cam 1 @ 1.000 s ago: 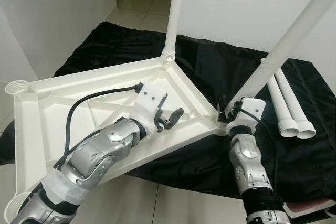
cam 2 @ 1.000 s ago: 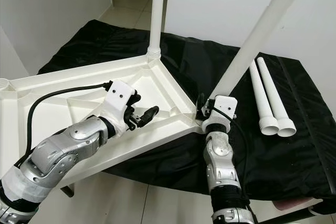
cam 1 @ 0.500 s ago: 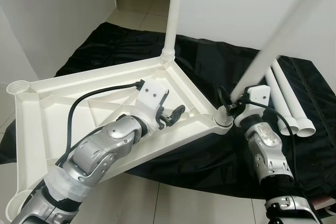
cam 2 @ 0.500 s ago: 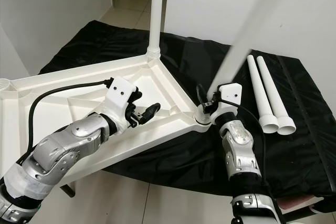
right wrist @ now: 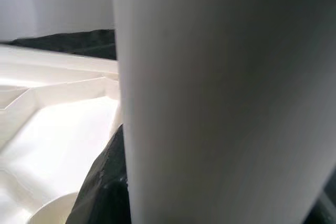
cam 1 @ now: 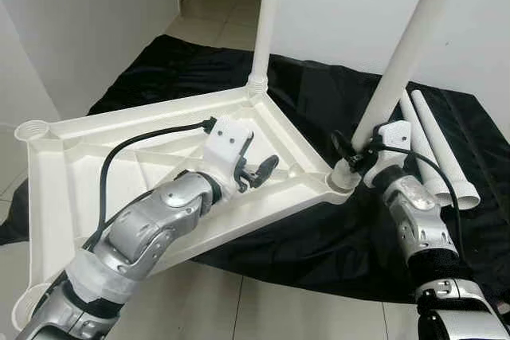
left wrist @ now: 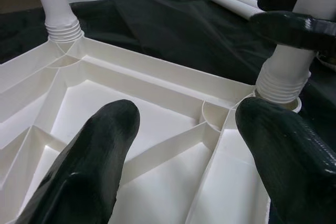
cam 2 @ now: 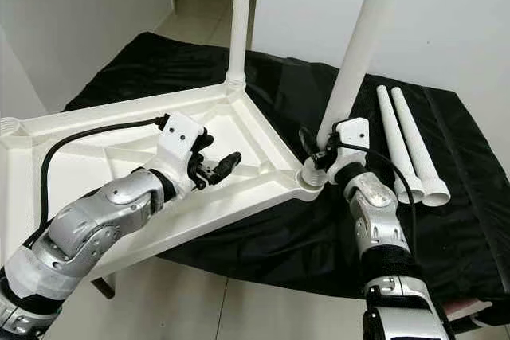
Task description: Building children table
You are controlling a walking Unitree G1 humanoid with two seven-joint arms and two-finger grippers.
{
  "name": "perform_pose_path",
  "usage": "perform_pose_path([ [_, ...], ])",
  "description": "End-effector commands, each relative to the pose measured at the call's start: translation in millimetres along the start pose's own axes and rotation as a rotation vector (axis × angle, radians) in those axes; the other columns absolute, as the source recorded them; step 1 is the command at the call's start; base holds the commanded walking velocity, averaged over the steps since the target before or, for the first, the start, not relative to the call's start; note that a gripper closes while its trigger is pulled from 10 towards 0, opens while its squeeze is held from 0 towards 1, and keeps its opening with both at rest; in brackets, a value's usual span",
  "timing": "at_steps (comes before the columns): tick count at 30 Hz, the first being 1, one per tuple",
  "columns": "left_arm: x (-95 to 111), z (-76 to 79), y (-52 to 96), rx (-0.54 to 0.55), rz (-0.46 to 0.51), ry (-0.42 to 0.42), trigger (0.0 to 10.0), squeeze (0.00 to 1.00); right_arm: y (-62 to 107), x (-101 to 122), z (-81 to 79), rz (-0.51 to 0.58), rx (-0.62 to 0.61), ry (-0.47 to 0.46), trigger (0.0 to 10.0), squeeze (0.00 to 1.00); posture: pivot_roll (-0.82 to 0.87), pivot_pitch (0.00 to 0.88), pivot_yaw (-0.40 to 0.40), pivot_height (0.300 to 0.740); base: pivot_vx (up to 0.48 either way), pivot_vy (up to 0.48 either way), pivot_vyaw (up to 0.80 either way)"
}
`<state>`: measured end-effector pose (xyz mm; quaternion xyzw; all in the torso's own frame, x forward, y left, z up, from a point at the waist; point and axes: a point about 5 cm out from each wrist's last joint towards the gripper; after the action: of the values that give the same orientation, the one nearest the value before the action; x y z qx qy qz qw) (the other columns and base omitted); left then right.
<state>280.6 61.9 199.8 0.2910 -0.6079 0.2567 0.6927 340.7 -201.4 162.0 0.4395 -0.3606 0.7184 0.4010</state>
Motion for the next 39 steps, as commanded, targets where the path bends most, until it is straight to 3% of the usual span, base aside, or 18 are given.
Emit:
perform_pose_path([
  [1, 2, 8.5, -0.1, -0.182, -0.023, -0.012, 10.0, 0.00, 6.2, -15, -10.5, -0.064, 0.063, -0.002, 10.0, 0.00, 0.04, 0.026, -0.071, 0.740, 0.000, 0.000, 0.00],
  [8, 2, 8.2, 0.3, -0.185, -0.024, -0.012, 10.0, 0.00, 10.7, -16, -22.0, -0.053, 0.174, 0.052, 10.0, 0.00, 0.04, 0.029, -0.069, 0.740, 0.000, 0.000, 0.00],
  [14, 2, 8.3, 0.3, -0.185, -0.024, -0.010, 10.0, 0.00, 17.7, -21, -27.8, -0.069, 0.241, 0.033, 10.0, 0.00, 0.04, 0.032, -0.068, 0.740, 0.000, 0.000, 0.00],
  [18, 2, 9.5, 0.0, -0.190, -0.024, -0.007, 10.0, 0.00, 21.6, -28, -29.5, -0.102, 0.250, -0.023, 10.0, 0.00, 0.03, 0.038, -0.065, 0.740, 0.000, 0.000, 0.00],
  [21, 2, 10.0, -0.1, -0.195, -0.026, -0.006, 10.0, 0.00, 17.0, -31, -28.3, -0.109, 0.200, -0.124, 10.0, 0.00, 0.03, 0.041, -0.060, 0.740, 0.000, 0.000, 0.00],
  [25, 2, 9.9, -0.3, -0.196, -0.027, -0.008, 10.0, 0.00, 12.3, -30, -28.6, -0.102, 0.182, -0.193, 10.0, 0.00, 0.03, 0.041, -0.060, 0.740, 0.000, 0.000, 0.00],
  [39, 1, 9.7, 1.3, -0.184, -0.026, -0.005, 10.0, 0.00, 15.2, -37, -31.9, -0.144, 0.148, -0.266, 10.0, 0.00, 0.04, 0.044, -0.073, 0.740, 0.000, 0.000, 0.00],
])
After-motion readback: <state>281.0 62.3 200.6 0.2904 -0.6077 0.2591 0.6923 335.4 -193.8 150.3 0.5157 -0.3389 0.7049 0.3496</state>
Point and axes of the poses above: a point about 5 cm out from each wrist's last joint towards the gripper, its own y axis pointing back from the gripper into the wrist, its own x axis along the axis of the wrist's last joint, z = x × y, and after that the axes turned 9 degrees about y, right-handed
